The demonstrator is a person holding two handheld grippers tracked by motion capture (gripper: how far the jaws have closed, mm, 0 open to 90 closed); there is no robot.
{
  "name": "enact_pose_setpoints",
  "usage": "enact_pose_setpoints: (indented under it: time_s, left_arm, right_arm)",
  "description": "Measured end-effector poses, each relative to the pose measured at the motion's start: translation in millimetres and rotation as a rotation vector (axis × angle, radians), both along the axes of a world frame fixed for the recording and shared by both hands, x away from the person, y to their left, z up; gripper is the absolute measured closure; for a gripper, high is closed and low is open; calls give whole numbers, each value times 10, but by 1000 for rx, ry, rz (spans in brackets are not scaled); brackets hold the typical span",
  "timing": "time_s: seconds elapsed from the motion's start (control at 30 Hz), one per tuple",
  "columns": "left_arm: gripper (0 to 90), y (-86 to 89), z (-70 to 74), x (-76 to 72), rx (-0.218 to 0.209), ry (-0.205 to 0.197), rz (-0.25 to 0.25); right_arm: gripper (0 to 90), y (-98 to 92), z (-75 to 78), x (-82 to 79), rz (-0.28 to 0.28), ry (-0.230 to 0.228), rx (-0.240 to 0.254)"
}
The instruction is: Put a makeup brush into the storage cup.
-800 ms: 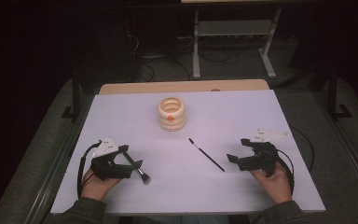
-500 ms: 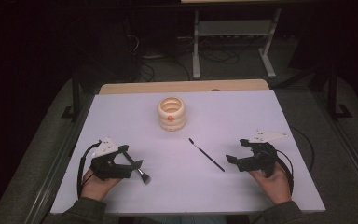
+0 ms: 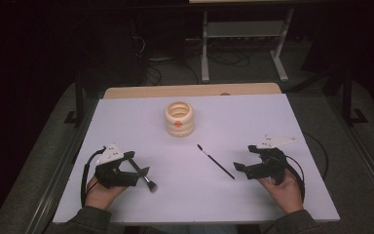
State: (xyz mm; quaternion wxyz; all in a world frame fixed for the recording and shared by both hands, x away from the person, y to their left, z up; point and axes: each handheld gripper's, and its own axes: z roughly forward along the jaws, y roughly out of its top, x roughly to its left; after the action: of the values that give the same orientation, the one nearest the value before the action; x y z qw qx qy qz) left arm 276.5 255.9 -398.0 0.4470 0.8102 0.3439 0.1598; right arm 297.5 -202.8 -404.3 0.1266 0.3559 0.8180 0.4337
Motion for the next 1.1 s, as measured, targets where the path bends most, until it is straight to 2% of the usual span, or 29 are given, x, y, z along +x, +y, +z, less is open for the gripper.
enact_pose_setpoints:
  time_s: [0.1, 0.37, 0.5, 0.67, 0.83, 1.1]
  left_arm:
    - [197, 2, 5, -4, 0, -2, 1]
    - [201, 15, 17, 0, -7, -2, 6]
    - [203, 17, 27, 4, -1, -3, 1]
    - [204, 24, 36, -2, -8, -2, 0]
    - [204, 65, 59, -7, -11, 0, 0]
    - [208, 136, 95, -5, -24, -2, 10]
  right_arm:
    - [142, 31, 28, -2, 16, -4, 4]
    - [141, 182, 94, 34, 42, 29, -2]
    - [144, 277, 164, 47, 57, 26, -34]
    - [144, 455, 263, 104, 73, 45, -44]
    - [150, 676, 318, 167, 128, 52, -48]
    - [153, 945, 386, 279, 168, 96, -80]
